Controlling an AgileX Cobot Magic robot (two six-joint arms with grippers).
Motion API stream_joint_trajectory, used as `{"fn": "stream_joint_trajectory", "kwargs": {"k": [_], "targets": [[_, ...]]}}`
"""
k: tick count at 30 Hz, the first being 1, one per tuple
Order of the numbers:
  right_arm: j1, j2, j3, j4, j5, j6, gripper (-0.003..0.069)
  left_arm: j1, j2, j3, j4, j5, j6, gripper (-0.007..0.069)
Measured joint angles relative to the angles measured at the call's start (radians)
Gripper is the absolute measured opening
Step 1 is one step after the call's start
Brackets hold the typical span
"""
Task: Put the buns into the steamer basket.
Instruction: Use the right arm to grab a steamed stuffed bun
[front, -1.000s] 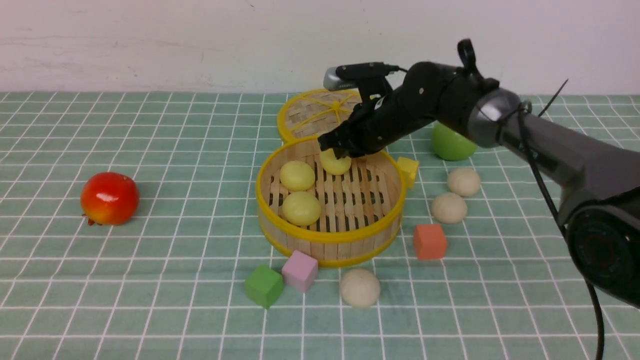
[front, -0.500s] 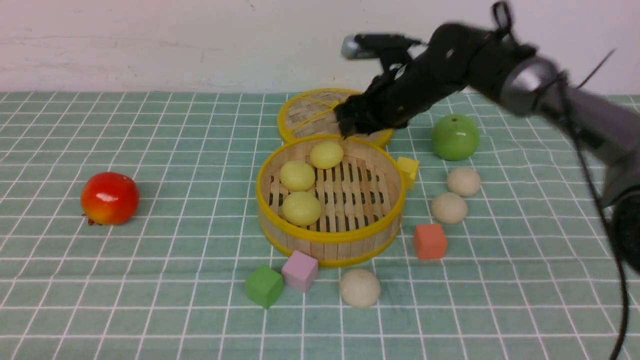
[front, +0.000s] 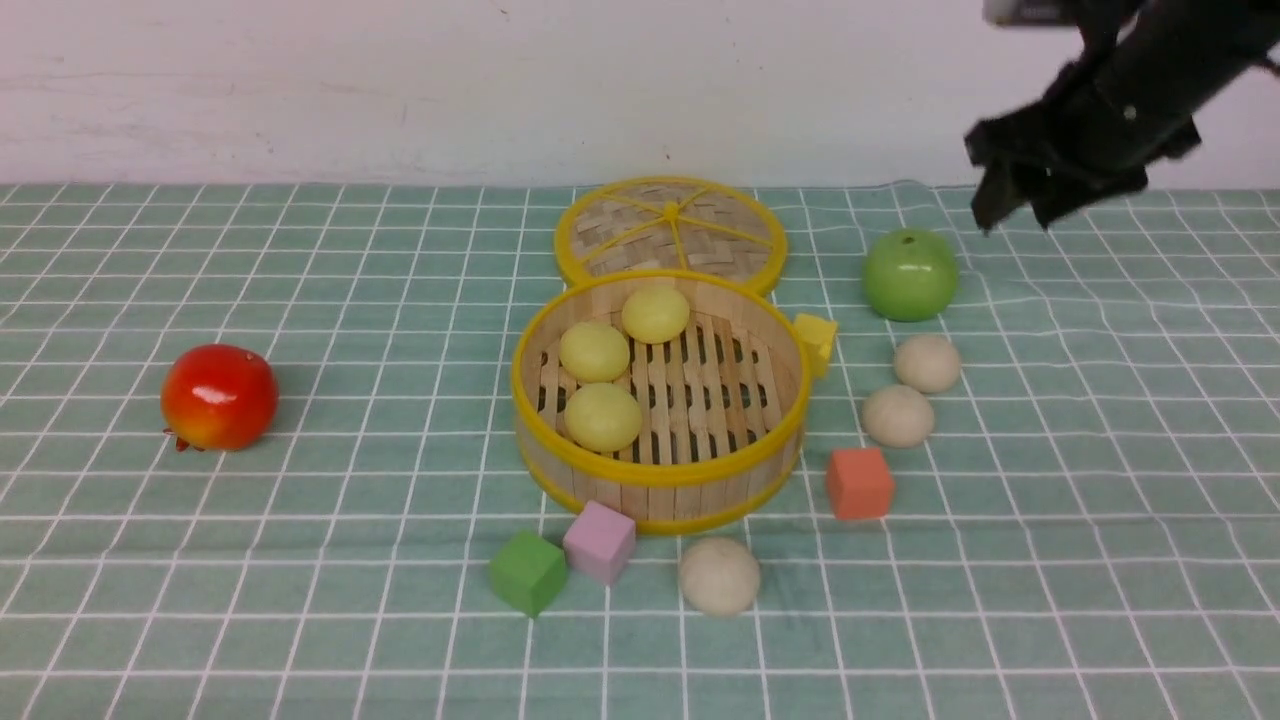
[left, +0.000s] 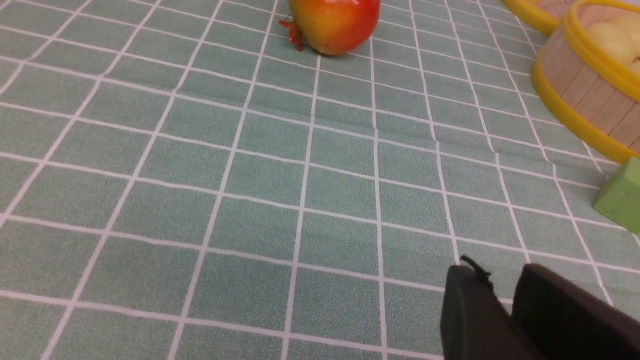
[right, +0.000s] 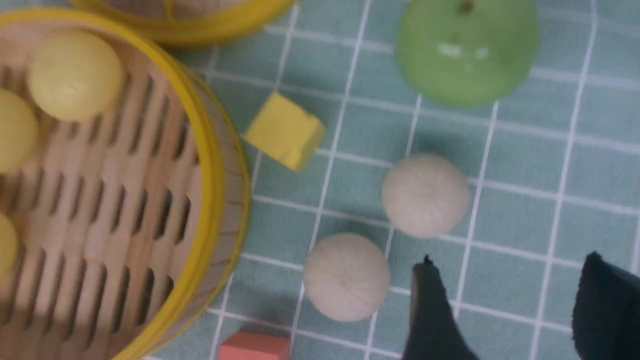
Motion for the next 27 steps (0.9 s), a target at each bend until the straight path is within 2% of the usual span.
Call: {"fn": "stream_joint_trajectory", "kwargs": {"k": [6,17,20,25,27], "targets": [[0.037,0.083,0.041,-0.029,-0.068,0.037,0.0319,0.0,0.0,0.0,0.0,0.0,0.0,0.0134],[0.041,0.203,0.041,-0.07,-0.248,0.094,0.0316,0.0,0.0,0.0,0.0,0.0,0.0,0.0144],[0.041,0.228,0.041,-0.07,-0.269,0.094,0.0295,0.0,0.0,0.0,0.0,0.0,0.0,0.0146],[0.041,0.244,0.041,-0.073,-0.28,0.094,0.0059,0.0,0.0,0.0,0.0,0.0,0.0,0.015],[0.041,0.232,0.041,-0.073,-0.278,0.094,0.0013,0.0,0.0,0.0,0.0,0.0,0.0,0.0153]]}}
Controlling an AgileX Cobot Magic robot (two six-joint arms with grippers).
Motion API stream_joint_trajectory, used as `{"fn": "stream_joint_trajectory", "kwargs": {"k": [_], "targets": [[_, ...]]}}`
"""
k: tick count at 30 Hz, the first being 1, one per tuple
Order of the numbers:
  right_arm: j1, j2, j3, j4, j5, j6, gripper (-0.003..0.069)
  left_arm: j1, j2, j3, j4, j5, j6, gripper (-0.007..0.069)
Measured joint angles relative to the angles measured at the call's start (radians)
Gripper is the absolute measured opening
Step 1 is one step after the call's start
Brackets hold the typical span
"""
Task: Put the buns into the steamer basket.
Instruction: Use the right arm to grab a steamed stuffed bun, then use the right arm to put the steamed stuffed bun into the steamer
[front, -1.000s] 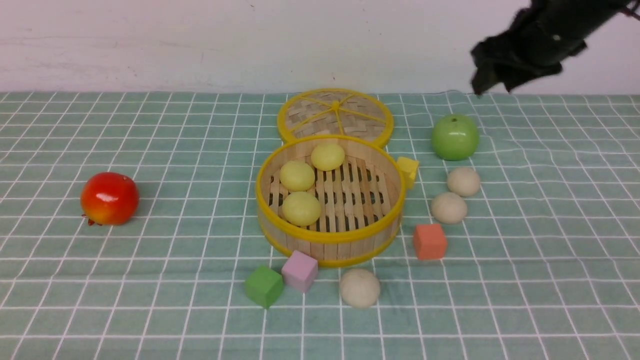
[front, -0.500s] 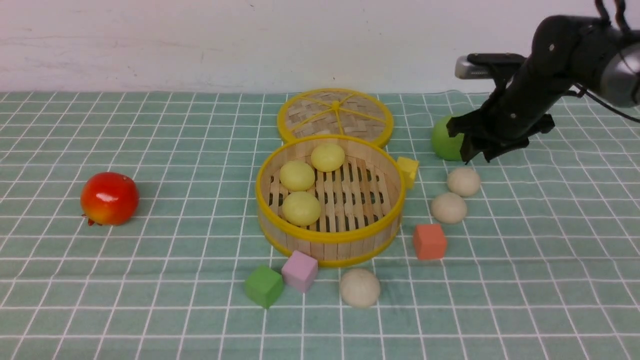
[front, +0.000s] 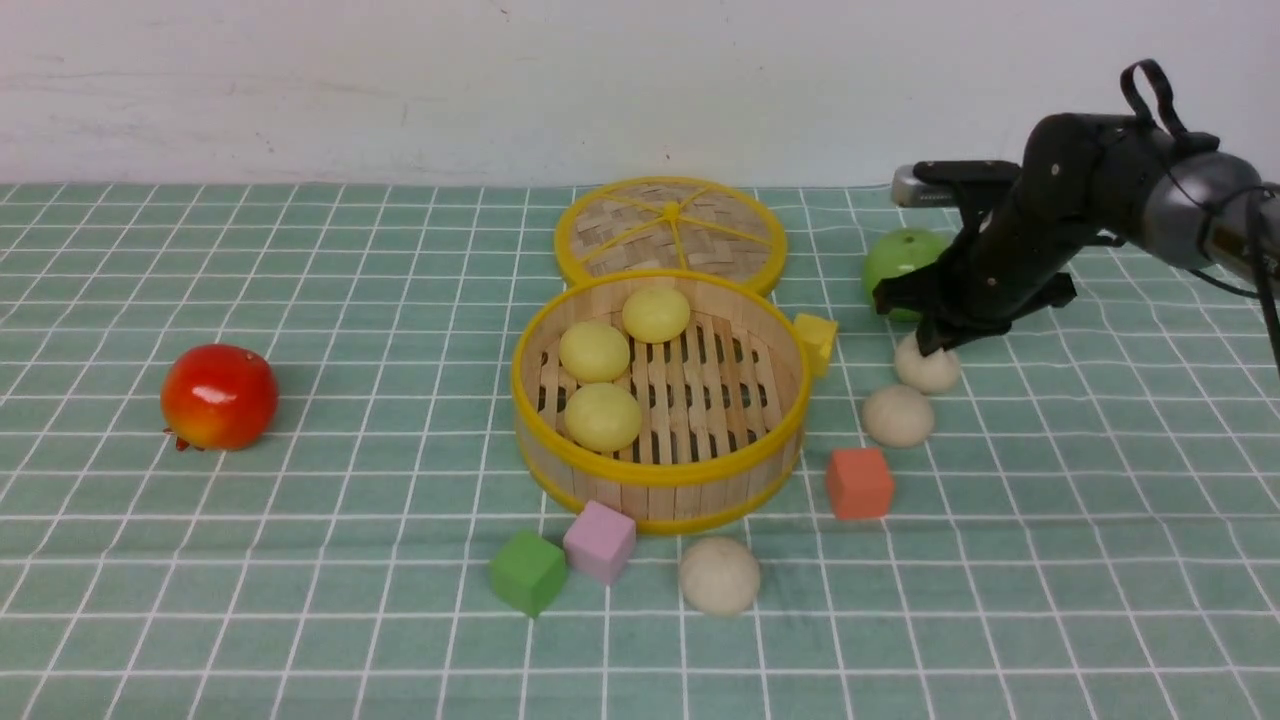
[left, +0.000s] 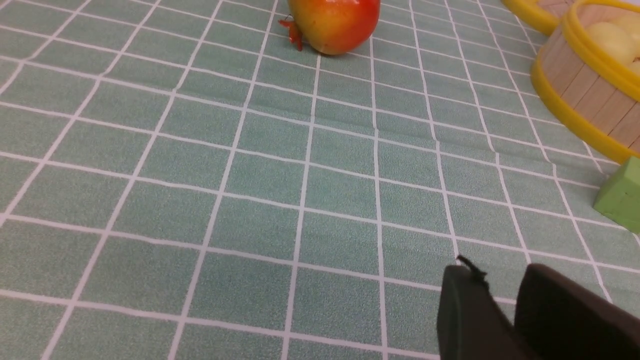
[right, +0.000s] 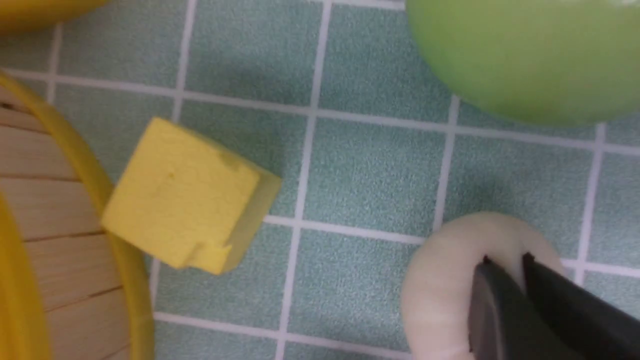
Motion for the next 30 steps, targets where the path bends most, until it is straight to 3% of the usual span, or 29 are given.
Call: {"fn": "stream_joint_trajectory", "kwargs": {"k": [7,12,16,26,30], "targets": [[0.005,-0.09,-0.034,0.063,0.053,-0.032,0.0006,0.0,0.0,0.0,0.0,0.0,0.0,0.016],[0.075,-0.152,-0.06,0.272,0.033,-0.205,0.0006,0.0,0.0,0.0,0.0,0.0,0.0,0.0164],[0.137,-0.11,-0.06,0.366,0.001,-0.302,0.0006,0.0,0.0,0.0,0.0,0.0,0.0,0.0164],[0.179,0.026,-0.06,0.368,-0.112,-0.335,0.001,0.0,0.0,0.0,0.0,0.0,0.0,0.0165],[0.179,0.038,-0.06,0.368,-0.122,-0.335,0.0047,0.0,0.0,0.0,0.0,0.0,0.0,0.0165]]}}
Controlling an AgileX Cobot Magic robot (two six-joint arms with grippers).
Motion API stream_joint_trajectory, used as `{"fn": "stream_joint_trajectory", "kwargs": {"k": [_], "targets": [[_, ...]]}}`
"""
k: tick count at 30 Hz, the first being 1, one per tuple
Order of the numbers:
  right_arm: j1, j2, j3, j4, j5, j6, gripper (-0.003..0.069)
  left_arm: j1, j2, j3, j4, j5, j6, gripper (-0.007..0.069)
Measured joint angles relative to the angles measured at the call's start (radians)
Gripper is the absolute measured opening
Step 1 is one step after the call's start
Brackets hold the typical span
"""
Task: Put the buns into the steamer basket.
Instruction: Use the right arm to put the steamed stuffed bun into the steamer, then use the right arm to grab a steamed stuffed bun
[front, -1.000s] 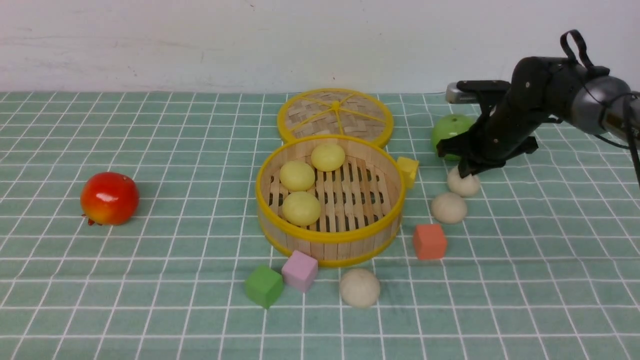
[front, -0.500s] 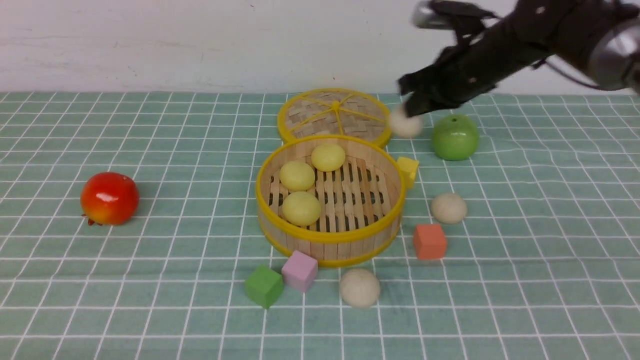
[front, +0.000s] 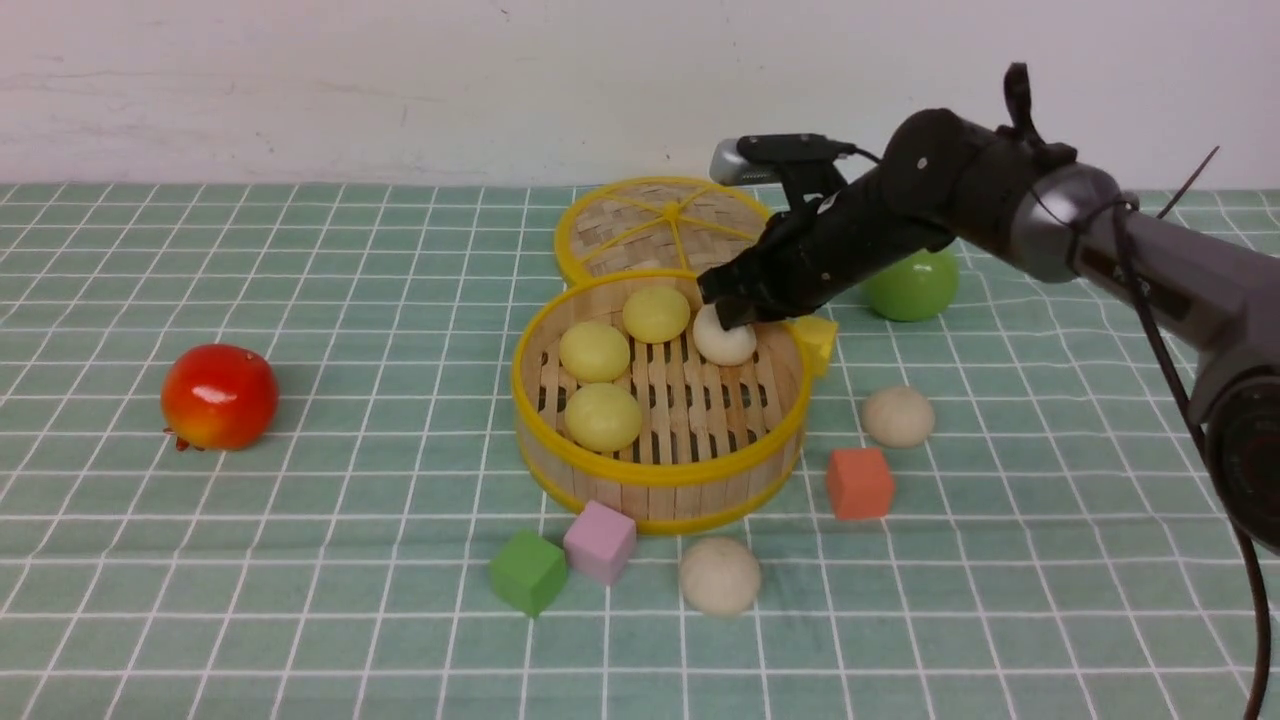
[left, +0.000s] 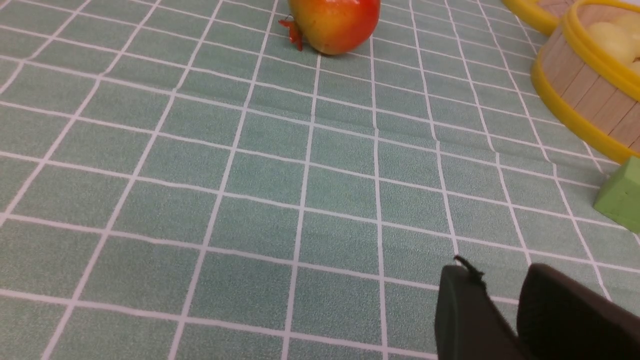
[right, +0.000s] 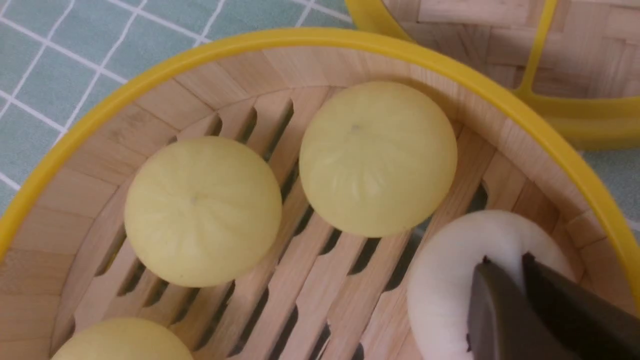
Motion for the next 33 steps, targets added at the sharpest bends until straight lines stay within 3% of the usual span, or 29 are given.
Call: {"fn": "stream_joint_trajectory", "kwargs": {"k": [5,6,8,9,10,13,15,18,25,33], "targets": [[0.0,-0.001,0.0,0.001,0.003,0.0,0.0177,0.0,0.0,0.0,0.0,0.0,0.0,0.0165],[0.0,-0.009,0.0,0.0,0.023,0.0,0.0255,0.0,0.0,0.0,0.0,0.0,0.0,0.0168],[0.0,-0.026,0.001,-0.006,0.045,0.0,0.0317,0.0,0.0,0.0,0.0,0.0,0.0,0.0169],[-0.001,-0.059,0.002,-0.021,0.089,0.0,0.0406,0.0,0.0,0.0,0.0,0.0,0.0,0.0173],[-0.001,-0.069,0.002,-0.028,0.094,0.0,0.0415,0.0,0.0,0.0,0.0,0.0,0.0,0.0174],[-0.014,-0.191,0.002,-0.063,0.251,0.007,0.0544,0.0,0.0,0.0,0.0,0.0,0.0,0.0178],[-0.016,-0.243,0.001,-0.082,0.346,0.015,0.0576,0.0,0.0,0.0,0.0,0.0,0.0,0.0179],[0.005,-0.305,0.018,-0.104,0.482,0.055,0.0582,0.0,0.0,0.0,0.0,0.0,0.0,0.0183],[0.145,-0.317,0.289,-0.172,0.499,0.118,0.0498,0.0,0.0,0.0,0.0,0.0,0.0,0.0185],[0.284,-0.317,0.485,-0.195,0.253,0.16,0.0405,0.0,0.0,0.0,0.0,0.0,0.0,0.0185]]}}
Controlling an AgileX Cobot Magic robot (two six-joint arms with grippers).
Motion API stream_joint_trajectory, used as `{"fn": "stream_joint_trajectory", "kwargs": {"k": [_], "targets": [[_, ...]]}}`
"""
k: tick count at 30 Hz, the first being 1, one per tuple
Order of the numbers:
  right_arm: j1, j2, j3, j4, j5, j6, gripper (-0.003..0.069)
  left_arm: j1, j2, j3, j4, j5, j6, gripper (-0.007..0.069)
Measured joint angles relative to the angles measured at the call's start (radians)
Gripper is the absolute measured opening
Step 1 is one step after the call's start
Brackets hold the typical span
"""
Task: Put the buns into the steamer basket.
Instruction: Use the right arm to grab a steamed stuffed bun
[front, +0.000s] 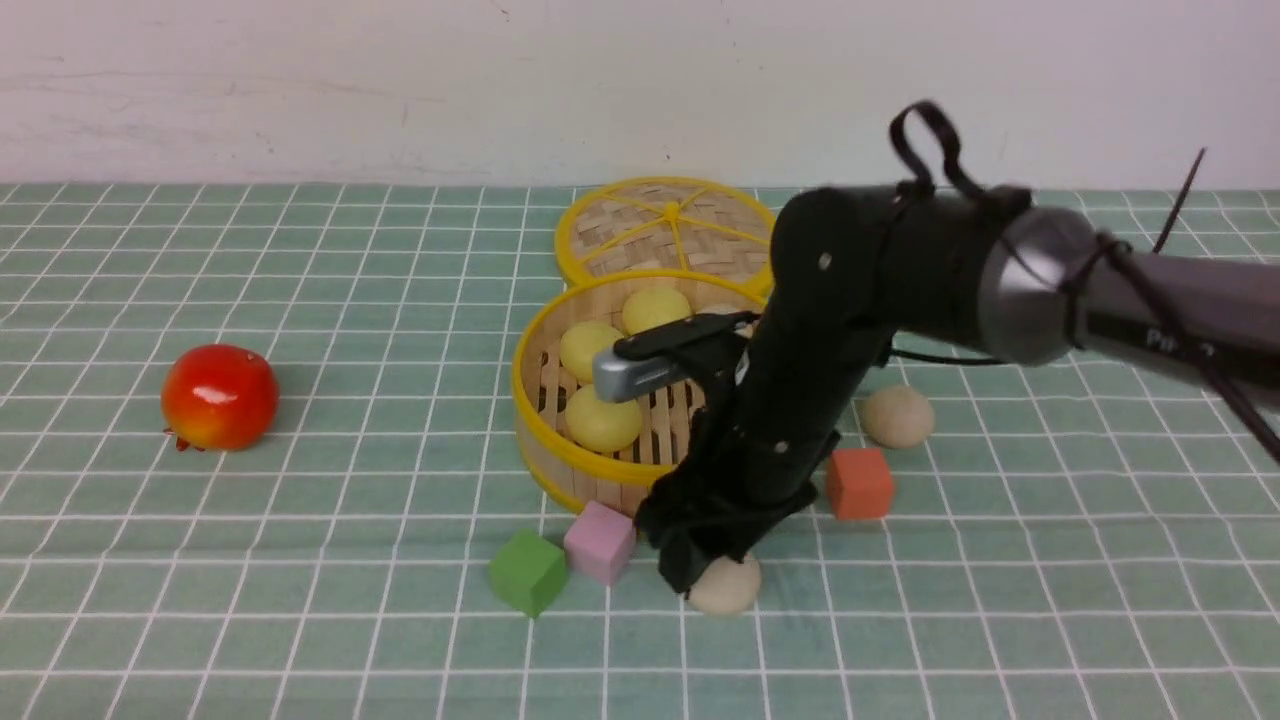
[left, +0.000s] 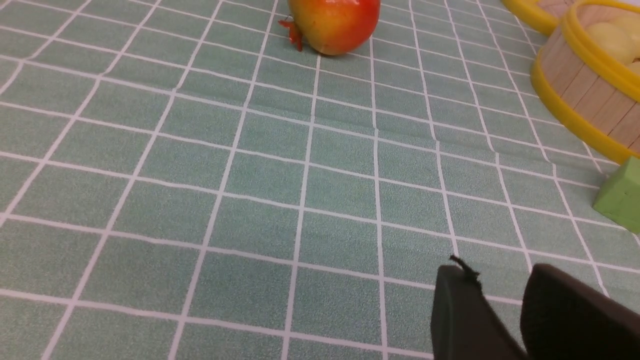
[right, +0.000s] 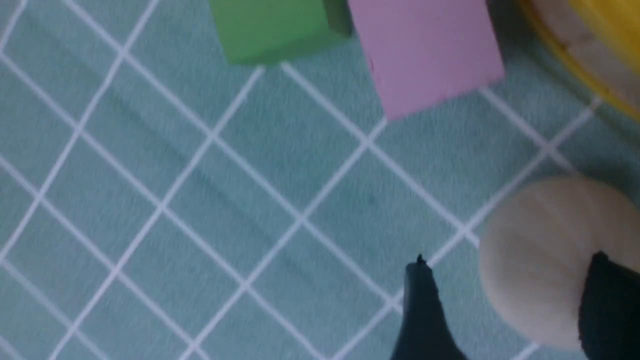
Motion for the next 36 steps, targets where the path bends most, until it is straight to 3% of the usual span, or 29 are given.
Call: {"fn": "stream_joint_trajectory", "kwargs": {"k": [9,20,33,36], "targets": [[0.005,0.0,0.012,-0.12,-0.03,0.102,0.0337,0.0,0.0,0.0,0.0,0.0,0.0,0.0193],[0.005,-0.03,0.012,-0.072,-0.024,0.115,0.0314,0.0,0.0,0.0,0.0,0.0,0.0,0.0204],[0.005,-0.013,0.012,-0.117,-0.032,0.144,0.031,0.0,0.0,0.0,0.0,0.0,0.0,0.0216],[0.005,0.028,0.012,-0.119,-0.042,0.144,0.0274,0.0,0.0,0.0,0.0,0.0,0.0,0.0217]]}}
